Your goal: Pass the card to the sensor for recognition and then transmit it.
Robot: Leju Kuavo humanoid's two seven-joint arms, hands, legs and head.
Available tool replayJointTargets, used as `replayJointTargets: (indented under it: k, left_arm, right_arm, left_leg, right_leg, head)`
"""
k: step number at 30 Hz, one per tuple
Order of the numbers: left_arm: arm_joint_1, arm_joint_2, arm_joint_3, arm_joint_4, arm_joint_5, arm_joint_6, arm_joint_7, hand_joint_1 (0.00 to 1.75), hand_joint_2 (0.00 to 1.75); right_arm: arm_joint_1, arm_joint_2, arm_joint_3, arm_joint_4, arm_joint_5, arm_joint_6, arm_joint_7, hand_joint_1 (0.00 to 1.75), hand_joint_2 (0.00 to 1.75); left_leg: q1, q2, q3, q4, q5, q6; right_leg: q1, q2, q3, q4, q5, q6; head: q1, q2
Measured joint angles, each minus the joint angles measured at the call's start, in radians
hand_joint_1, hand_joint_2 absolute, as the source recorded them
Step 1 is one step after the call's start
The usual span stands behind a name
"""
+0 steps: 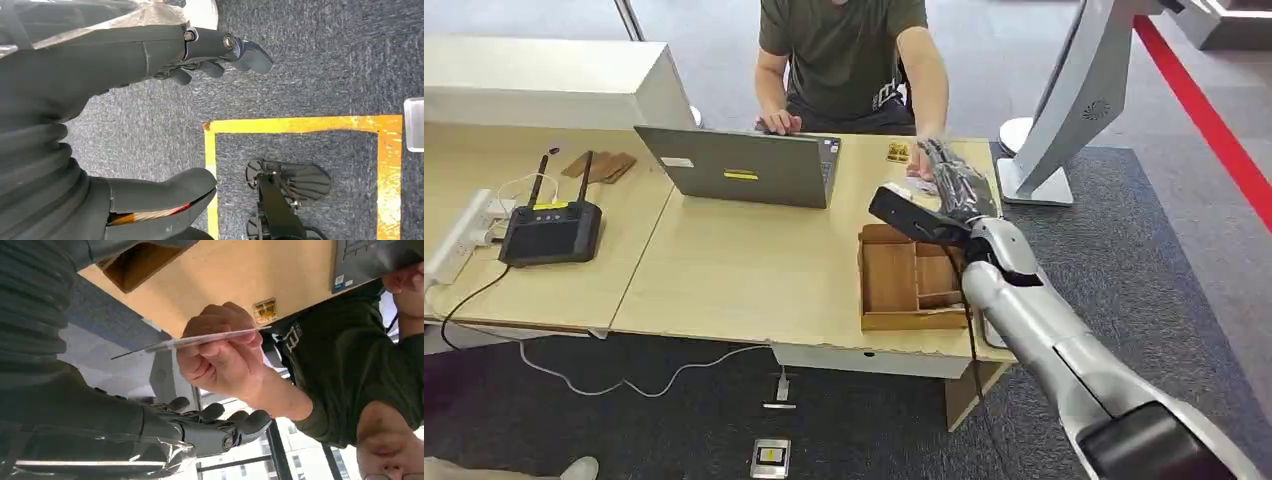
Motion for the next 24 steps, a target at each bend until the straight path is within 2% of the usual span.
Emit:
replayJointTargets:
  k: [1, 3, 4, 6, 24]
  left_arm:
    - [0.002, 0.000, 0.000, 0.000, 0.000, 0.000, -0.001, 0.00, 1.75]
    - [0.007, 0.000, 0.000, 0.000, 0.004, 0.000, -0.004, 0.00, 1.75]
    - [0.009, 0.000, 0.000, 0.000, 0.005, 0.000, -0.006, 0.00, 1.75]
    - [0.012, 0.000, 0.000, 0.000, 0.006, 0.000, -0.009, 0.00, 1.75]
    - [0.025, 0.000, 0.000, 0.006, 0.009, 0.000, -0.019, 0.00, 1.75]
  right_arm:
    - [-0.002, 0.006, 0.009, 0.011, 0.015, 0.000, 0.007, 0.14, 1.75]
    - [-0.004, 0.017, 0.026, 0.030, 0.044, 0.001, 0.022, 0.14, 1.75]
    - [-0.004, 0.022, 0.036, 0.040, 0.057, 0.002, 0.029, 1.55, 1.75]
    - [-0.004, 0.029, 0.050, 0.056, 0.071, 0.003, 0.041, 1.75, 1.75]
    - [-0.021, 0.048, 0.124, 0.143, 0.105, -0.014, 0.060, 1.75, 1.75]
  left_leg:
    - [0.000, 0.000, 0.000, 0.000, 0.000, 0.000]
    - [0.000, 0.000, 0.000, 0.000, 0.000, 0.000]
    - [0.000, 0.000, 0.000, 0.000, 0.000, 0.000]
    - [0.000, 0.000, 0.000, 0.000, 0.000, 0.000]
    - [0.000, 0.001, 0.000, 0.000, 0.000, 0.000]
  right_leg:
    - [0.000, 0.000, 0.000, 0.000, 0.000, 0.000]
    - [0.000, 0.000, 0.000, 0.000, 0.000, 0.000]
    - [0.000, 0.000, 0.000, 0.000, 0.000, 0.000]
    - [0.000, 0.000, 0.000, 0.000, 0.000, 0.000]
    - [0.000, 0.000, -0.001, -0.001, 0.000, 0.000]
  head:
    - [0.000, 0.000]
    - [0.000, 0.000]
    - [0.000, 0.000]
    - [0.000, 0.000]
    - [0.000, 0.000]
